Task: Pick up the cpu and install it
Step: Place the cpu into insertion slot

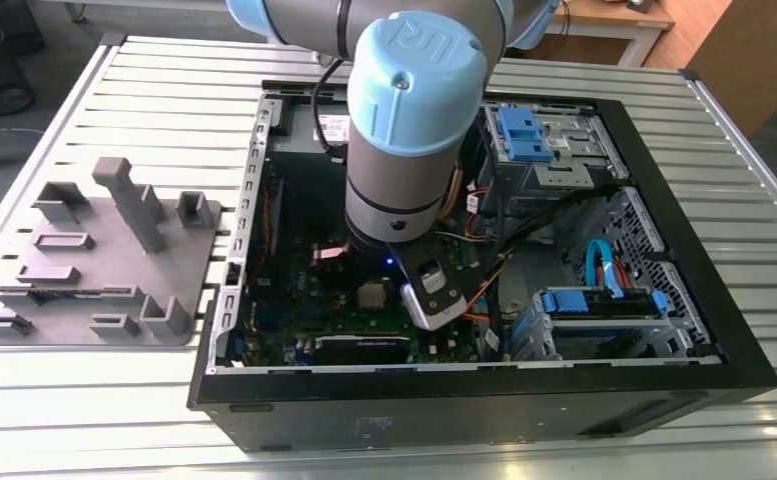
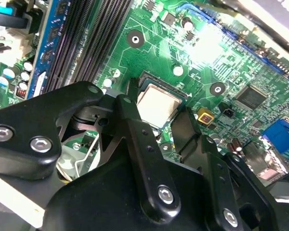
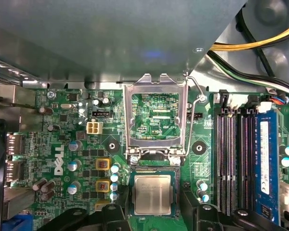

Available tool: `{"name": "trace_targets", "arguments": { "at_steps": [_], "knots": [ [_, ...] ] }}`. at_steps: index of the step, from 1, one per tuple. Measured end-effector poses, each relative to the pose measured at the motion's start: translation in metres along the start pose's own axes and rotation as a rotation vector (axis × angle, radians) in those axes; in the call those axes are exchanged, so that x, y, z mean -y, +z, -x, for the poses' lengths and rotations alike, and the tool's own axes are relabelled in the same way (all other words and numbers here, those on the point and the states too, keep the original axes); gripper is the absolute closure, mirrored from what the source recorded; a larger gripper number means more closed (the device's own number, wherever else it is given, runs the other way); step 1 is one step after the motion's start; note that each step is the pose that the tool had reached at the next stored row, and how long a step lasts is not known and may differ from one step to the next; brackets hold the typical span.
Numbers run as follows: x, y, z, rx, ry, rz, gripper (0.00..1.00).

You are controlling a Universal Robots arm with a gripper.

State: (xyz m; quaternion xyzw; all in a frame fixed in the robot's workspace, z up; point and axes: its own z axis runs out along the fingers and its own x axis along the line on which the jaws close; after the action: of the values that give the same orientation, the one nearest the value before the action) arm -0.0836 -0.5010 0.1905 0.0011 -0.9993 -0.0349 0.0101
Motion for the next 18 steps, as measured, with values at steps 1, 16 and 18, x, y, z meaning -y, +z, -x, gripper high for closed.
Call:
{"name": "trace_targets", "arguments": {
  "at_steps": [1, 16, 18],
  "knots": [
    [0.0000, 0.0001, 0.0012, 0.0000, 0.000, 0.0000, 0.46],
    [-0.0002, -0.0025, 0.0042, 0.0000, 0.001, -0.0003, 0.46],
    [-0.0003, -0.0050, 0.0042, 0.0001, 0.001, -0.0002, 0.46]
  ]
}}
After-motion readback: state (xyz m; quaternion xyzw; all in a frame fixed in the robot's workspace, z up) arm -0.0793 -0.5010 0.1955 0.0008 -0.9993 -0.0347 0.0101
